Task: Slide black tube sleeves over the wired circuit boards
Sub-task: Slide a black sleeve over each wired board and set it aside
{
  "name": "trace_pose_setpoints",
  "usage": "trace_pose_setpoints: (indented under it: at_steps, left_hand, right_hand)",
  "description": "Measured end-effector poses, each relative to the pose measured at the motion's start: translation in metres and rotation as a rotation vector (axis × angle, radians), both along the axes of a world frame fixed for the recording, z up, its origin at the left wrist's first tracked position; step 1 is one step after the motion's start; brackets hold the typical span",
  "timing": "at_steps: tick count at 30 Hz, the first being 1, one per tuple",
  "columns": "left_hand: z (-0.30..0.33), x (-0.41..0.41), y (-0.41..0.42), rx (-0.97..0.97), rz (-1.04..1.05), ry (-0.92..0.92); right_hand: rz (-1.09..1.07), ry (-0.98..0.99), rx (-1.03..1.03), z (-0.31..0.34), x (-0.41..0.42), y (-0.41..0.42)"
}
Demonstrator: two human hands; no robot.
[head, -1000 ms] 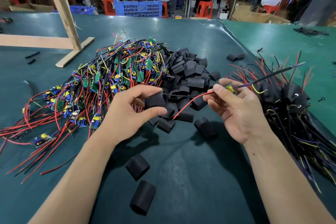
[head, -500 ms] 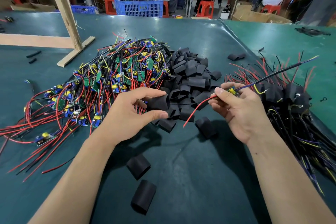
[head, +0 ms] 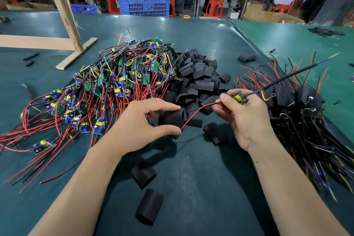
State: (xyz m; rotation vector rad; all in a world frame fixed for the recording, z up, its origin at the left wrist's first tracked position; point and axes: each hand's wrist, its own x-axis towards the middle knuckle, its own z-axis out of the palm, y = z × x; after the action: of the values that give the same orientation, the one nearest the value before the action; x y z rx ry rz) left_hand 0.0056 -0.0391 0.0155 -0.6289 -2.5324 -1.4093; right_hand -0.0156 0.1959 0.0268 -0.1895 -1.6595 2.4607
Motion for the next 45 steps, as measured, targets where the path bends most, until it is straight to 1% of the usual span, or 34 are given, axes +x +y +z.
trace_pose_setpoints:
  at_steps: [4, 11, 17, 29, 32, 35, 37, 40, 43, 45]
  left_hand:
    - [-0.001, 0.0, 0.001, -0.029, -0.013, 0.005]
    - [0.0, 0.0, 0.001, -0.038, -0.043, -0.013]
    - [0.002, 0.002, 0.001, -0.01, -0.021, -0.009]
    - [0.006, 0.005, 0.003, -0.026, 0.001, -0.01]
    - [0.005, 0.004, 0.005, -0.005, 0.052, -0.003]
    - [0.002, 0.002, 0.007, -0.03, 0.117, 0.034]
    - [0.002, 0.0, 0.009, -0.063, 0.147, 0.065]
    - [0.002, 0.0, 0.01, -0.079, 0.189, 0.115]
    - [0.001, 0.001, 0.013, -0.167, 0.21, 0.211]
    - [-0.001, 0.001, 0.015, -0.195, 0.214, 0.283]
  right_hand:
    - [-0.013, 0.015, 0.007, -0.002, 0.001, -0.005]
    - [-0.02, -0.029, -0.099, 0.001, 0.001, -0.002]
    - [-0.041, 0.016, -0.022, -0.002, 0.0, -0.001]
    - [-0.116, 0.086, 0.021, -0.003, 0.002, -0.005]
    - [-0.11, 0.1, 0.034, -0.002, 0.004, -0.01]
    - [-0.068, 0.111, 0.056, 0.0, 0.008, -0.015]
    - [0.008, 0.106, 0.07, 0.001, 0.01, -0.02]
    - [0.14, 0.064, 0.021, 0.001, 0.013, -0.029]
    - [0.258, 0.027, 0.005, 0.001, 0.016, -0.034]
    - [0.286, 0.035, 0.067, -0.001, 0.017, -0.035]
